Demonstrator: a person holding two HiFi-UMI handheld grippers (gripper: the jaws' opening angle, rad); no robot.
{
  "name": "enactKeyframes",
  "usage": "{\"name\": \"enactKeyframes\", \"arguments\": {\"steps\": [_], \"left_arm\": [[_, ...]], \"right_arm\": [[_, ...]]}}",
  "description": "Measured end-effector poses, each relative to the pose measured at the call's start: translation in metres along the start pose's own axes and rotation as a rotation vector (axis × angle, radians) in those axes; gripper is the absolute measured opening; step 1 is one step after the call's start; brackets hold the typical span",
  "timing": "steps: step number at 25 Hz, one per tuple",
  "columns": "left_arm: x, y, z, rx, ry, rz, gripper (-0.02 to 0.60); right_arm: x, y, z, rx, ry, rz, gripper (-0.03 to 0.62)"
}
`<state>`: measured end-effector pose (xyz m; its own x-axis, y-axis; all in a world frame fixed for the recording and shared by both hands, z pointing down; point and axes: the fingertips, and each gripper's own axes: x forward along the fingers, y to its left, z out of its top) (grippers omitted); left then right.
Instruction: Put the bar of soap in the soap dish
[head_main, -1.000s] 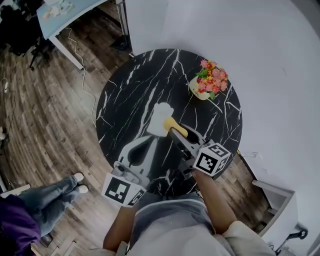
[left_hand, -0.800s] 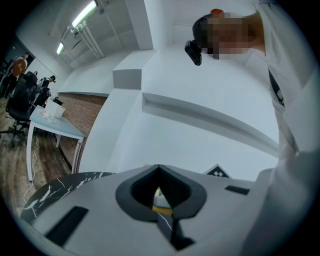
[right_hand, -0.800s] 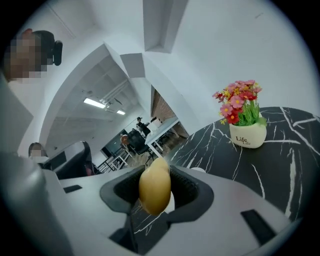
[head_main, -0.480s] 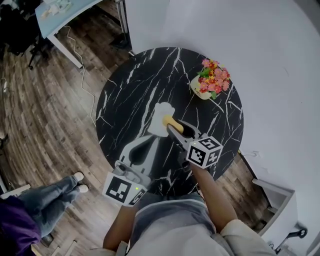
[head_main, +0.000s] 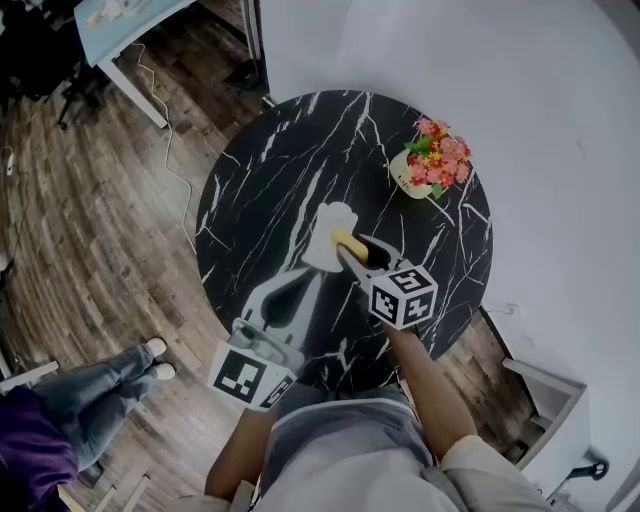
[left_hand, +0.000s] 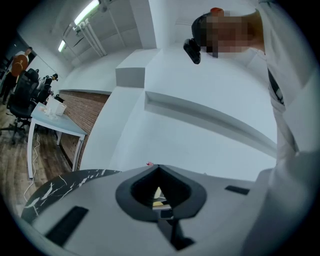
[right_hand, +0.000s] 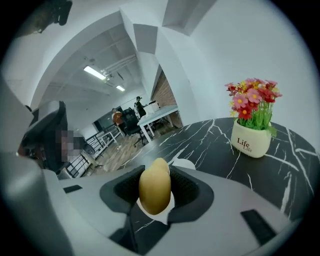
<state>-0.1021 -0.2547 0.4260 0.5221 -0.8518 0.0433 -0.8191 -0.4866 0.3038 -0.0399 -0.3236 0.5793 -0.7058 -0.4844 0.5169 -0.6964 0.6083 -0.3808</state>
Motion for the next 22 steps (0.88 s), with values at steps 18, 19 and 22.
{"name": "enactKeyframes", "arguments": {"steps": [18,19,22], "left_arm": [[0.001,0.007,-0.010,0.036,0.031,0.003,0.002],[0.001,0.007,-0.010,0.034,0.031,0.004,0.002],[0.001,0.008,-0.011,0.020,0.040,0.005,0.002]], "right_arm": [[0.025,-0.008,-0.014,-0.359,0.239,-0.108,0.160],[0.027,-0.008,-0.015,-0.384,0.253,-0.112,0.160],[0.031,-0.006,-0.018,-0.445,0.293,-0.123,0.160]]}}
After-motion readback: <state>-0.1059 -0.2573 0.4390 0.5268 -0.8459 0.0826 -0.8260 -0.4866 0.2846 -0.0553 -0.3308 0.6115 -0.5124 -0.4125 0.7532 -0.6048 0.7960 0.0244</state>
